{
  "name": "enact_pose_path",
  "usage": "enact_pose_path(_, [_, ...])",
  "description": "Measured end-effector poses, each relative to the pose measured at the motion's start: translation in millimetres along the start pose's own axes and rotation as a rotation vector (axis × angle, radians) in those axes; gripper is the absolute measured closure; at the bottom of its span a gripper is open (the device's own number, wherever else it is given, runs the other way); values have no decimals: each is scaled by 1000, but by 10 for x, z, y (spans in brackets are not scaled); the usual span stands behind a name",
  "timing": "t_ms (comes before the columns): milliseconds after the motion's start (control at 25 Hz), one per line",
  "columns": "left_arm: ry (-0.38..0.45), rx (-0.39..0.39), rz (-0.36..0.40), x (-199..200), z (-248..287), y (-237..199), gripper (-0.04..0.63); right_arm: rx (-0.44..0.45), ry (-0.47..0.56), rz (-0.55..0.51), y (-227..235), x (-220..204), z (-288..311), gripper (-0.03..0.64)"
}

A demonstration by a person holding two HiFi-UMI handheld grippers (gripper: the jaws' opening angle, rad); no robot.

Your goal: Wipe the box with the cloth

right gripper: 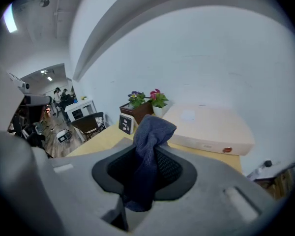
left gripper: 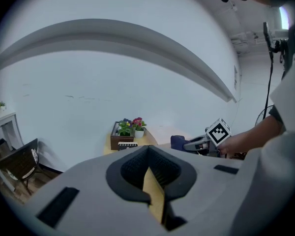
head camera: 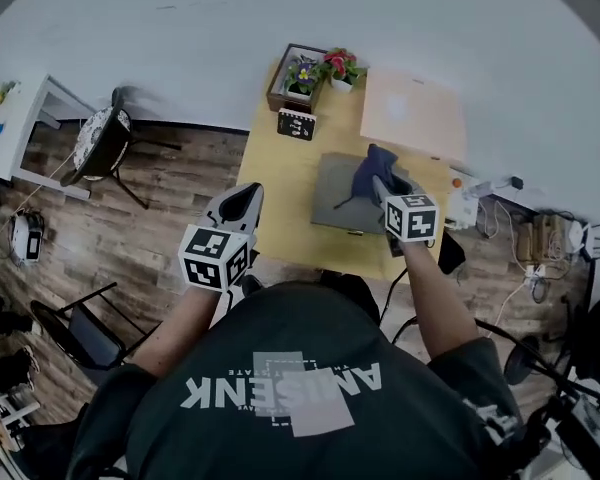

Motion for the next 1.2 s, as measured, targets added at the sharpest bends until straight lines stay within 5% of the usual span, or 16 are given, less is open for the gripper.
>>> enact_pose_path(480, [-26, -33, 38, 175, 481, 386, 595, -117, -68, 109, 1141, -479, -42, 515])
enact_pose_path(840, [-24, 22, -2, 214, 578, 248, 595, -119, -130, 76, 1196, -542, 227, 515])
enact_pose_path(1200, [-35, 16, 5, 144, 470, 60, 595, -222, -132, 42, 1012, -479, 292, 515])
Point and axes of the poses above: the fingertips, and each gripper's own axes: z forward along the fingers, y to its right, x out of its top, the point moved 1 cm from there along -z, backward along the fingers, and after that the axes turned 12 degrees about -y, right-handed, at the moved point
